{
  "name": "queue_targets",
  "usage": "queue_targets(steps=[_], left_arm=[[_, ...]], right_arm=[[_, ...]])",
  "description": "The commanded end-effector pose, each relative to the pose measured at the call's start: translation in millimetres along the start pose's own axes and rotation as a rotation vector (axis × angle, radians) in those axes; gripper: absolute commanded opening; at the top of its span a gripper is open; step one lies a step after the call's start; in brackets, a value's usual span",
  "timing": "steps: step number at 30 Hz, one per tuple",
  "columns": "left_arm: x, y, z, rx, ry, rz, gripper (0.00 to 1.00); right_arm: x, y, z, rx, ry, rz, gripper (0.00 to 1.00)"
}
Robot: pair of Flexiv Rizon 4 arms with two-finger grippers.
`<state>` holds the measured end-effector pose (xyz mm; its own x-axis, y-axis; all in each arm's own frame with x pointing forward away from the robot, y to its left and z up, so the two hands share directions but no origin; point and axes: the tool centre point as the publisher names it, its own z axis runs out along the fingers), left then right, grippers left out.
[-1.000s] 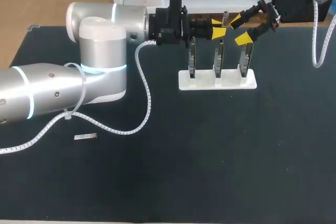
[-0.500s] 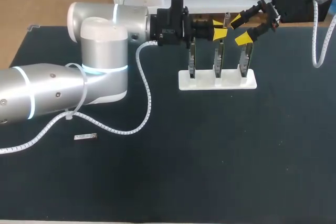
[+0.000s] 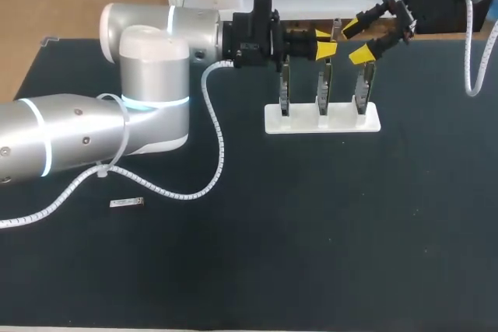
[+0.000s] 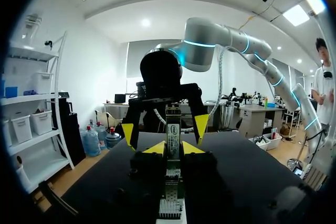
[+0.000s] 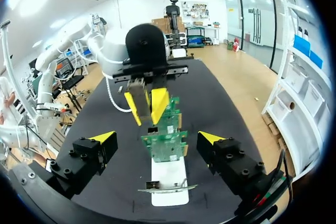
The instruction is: Pick up the optical module with the left hand, and insert it into the network port with the right hand.
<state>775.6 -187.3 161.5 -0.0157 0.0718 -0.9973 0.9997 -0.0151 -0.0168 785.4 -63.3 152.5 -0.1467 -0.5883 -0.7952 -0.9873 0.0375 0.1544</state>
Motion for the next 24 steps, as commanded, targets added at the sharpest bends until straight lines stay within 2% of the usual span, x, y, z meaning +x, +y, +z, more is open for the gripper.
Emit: queue_targets(steps=[1,7,15,24], left_arm=[[0.3,1.5,1.0,0.002,0.001,0.000,0.00],[0.3,1.5,1.0,0.002,0.001,0.000,0.00],[0.3,1.5,1.0,0.002,0.001,0.000,0.00],[0.3,1.5,1.0,0.002,0.001,0.000,0.00]], right_arm=[[-9.2,1.1,-4.7,0.020,-0.009,-0.008,1.00],[-21.6,-2.0,-8.3,0.037,-0.039,-0.017,1.00],[-36.6,1.3,-8.0,0.017,-0.078,-0.028,1.00],[-44.0,8.9,-4.5,0.003,-0.091,-0.045,1.00]])
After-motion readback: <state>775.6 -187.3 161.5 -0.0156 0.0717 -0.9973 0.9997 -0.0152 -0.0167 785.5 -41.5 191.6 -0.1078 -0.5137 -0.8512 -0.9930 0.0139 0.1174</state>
